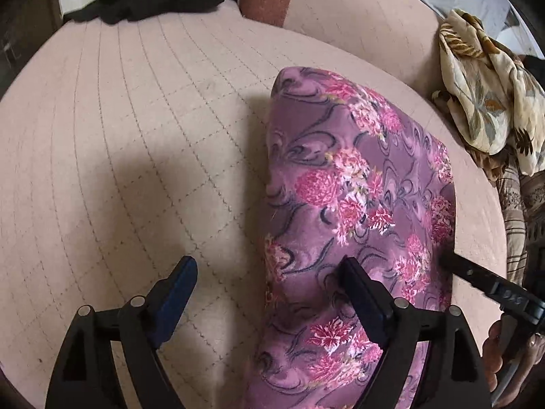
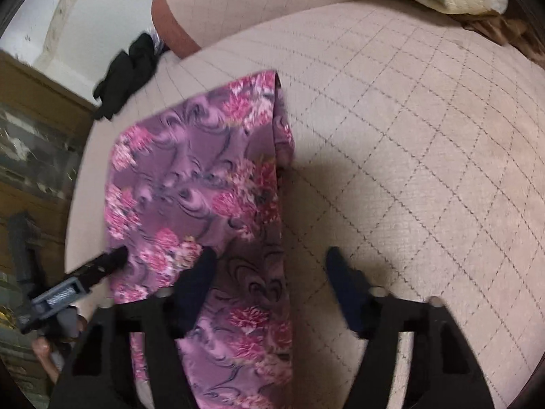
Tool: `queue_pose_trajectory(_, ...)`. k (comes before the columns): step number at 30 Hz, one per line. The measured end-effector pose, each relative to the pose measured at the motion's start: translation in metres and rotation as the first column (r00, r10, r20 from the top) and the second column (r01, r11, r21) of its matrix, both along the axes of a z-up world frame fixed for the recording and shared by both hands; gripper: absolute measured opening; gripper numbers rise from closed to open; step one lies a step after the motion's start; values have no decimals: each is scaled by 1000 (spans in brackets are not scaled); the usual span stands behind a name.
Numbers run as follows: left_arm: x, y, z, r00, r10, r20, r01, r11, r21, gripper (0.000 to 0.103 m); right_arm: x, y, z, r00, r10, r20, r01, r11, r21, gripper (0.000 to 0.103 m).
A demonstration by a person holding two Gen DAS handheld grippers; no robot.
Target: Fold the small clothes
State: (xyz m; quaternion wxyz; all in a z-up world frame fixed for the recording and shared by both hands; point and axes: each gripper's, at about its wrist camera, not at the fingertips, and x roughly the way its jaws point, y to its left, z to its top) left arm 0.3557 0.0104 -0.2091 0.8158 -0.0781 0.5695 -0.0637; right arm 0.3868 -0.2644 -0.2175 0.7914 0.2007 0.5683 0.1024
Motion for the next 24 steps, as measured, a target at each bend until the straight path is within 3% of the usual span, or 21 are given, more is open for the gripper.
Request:
queue_pose_trajectory(1, -1, -3, 0, 1000, -1, 10, 1, 1000, 16, 90, 1, 5, -2, 1000, 13, -4, -13, 1000, -17, 45)
queue_pose_trajectory(3, -3, -8, -1, 999, 6, 31, -8, 999, 43, 91, 2, 11, -7, 1000, 26, -13, -27, 998, -53, 40)
queue_pose_trajectory(7, -8, -19, -1, 996, -6, 87, -5, 992, 124, 96, 3, 15, -9, 999, 36, -7, -36, 995, -89, 41)
queue_pose_trajectory(11, -11, -16, -5, 992, 27, 120, -42, 991, 124, 103, 2, 14, -9, 1000, 18, 11, -18, 997, -73, 43)
queue_pose_trajectory(15, -23, -9, 2, 993, 60, 103, -68, 995, 74, 102, -11, 7, 0, 1000, 0, 13, 1, 999, -38, 56)
queue_pose_trajectory(18, -47, -17, 15, 992, 16, 127, -33, 990, 134, 102, -40, 9, 14, 999, 17, 37, -15, 999, -40, 74)
queue_pose_trajectory(20, -63, -22, 16, 993, 10, 120, -29, 987, 157, 102, -59, 10, 17, 999, 17, 38, -16, 1000, -27, 75)
queue_pose_trajectory(22, -79, -24, 15, 995, 3, 97, -15, 993, 117, 102, -80, 9, 14, 1000, 8, 25, -9, 1000, 30, 75)
queue_pose_trajectory(24, -91, -29, 16, 994, -8, 107, -7, 991, 135, 102, -93, 6, 3, 1000, -14, -4, 14, 998, 56, 75)
